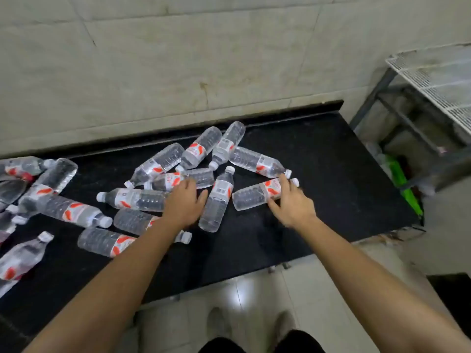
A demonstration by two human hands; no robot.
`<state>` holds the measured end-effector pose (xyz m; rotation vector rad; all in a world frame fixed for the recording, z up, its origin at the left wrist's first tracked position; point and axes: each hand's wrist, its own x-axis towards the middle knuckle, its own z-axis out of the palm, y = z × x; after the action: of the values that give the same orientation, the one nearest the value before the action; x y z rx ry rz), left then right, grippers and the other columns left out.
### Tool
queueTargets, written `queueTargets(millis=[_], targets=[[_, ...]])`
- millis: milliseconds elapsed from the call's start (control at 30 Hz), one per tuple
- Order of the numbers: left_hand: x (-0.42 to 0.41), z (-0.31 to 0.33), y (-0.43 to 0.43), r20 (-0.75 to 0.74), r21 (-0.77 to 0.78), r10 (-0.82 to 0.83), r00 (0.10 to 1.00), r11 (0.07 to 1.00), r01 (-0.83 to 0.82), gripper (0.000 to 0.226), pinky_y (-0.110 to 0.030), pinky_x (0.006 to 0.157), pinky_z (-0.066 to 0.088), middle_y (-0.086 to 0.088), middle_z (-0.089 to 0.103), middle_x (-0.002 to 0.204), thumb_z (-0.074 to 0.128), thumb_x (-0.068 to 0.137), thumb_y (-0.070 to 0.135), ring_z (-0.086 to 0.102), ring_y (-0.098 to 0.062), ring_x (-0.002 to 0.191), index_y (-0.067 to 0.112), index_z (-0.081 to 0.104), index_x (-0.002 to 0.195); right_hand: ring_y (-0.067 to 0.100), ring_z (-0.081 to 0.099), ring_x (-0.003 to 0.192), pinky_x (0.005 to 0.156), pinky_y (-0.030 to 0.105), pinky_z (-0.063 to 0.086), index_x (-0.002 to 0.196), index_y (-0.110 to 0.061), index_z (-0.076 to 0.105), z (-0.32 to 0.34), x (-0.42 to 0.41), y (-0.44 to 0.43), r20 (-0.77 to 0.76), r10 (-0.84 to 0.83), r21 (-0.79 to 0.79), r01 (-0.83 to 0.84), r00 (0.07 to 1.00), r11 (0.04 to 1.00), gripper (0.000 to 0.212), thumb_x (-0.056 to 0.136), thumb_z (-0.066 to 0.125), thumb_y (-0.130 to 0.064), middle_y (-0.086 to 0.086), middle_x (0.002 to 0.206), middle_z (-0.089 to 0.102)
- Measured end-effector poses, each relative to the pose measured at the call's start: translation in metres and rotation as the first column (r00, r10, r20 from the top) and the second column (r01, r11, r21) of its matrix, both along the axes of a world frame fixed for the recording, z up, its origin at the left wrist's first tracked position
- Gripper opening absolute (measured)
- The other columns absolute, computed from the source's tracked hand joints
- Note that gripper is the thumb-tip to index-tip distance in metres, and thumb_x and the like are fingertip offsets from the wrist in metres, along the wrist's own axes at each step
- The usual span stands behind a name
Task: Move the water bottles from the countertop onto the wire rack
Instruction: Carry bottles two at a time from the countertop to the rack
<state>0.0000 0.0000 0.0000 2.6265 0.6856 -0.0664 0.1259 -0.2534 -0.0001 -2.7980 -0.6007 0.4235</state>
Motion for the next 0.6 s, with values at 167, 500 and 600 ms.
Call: queueTargets(millis=[167,500,600], targets=[[0.042,-0.041,-0.016,-0.15,-0.263,0.002,0.989,0.964,-0.041,0.056,-0.051,0.106,0.042,-0.02,0.048,0.144,0.058,0.098,0.033,0.048,-0.039,0.131,0.008,0.042,0.146,0.04,0.063,0.12,0.095,0.047,0.049,0.158,-0.016,-0.025,-0.042,0.022,0.0,-0.333,-0.289,0.005,0.309,0.897,0.951,0.109,0.096,0.048,-0.067,0.017,0.14,0.06],[0.055,-0.095,-0.05,-0.332,-0.148,0.198,0.922,0.955,-0.258,0.121,-0.061,0.113,0.022,-0.007,0.006,0.167,0.078,0.075,0.045,0.017,-0.036,0.149,0.033,-0.008,0.159,0.038,0.052,0.13,0.099,0.057,0.052,0.16,-0.014,0.001,-0.087,0.069,0.057,-0.709,-0.581,0.033,0.842,0.399,0.538,0.122,0.077,0.066,-0.077,0.012,0.156,0.035],[0.055,-0.098,-0.052,-0.302,-0.058,0.227,0.926,0.965,-0.255,0.12,-0.062,0.111,0.028,-0.011,0.014,0.164,0.078,0.074,0.048,0.024,-0.039,0.146,0.029,-0.005,0.159,0.036,0.056,0.124,0.099,0.053,0.052,0.159,-0.017,0.006,-0.095,0.066,0.056,-0.678,-0.591,0.062,0.835,0.437,0.547,0.116,0.078,0.067,-0.075,0.012,0.151,0.041]])
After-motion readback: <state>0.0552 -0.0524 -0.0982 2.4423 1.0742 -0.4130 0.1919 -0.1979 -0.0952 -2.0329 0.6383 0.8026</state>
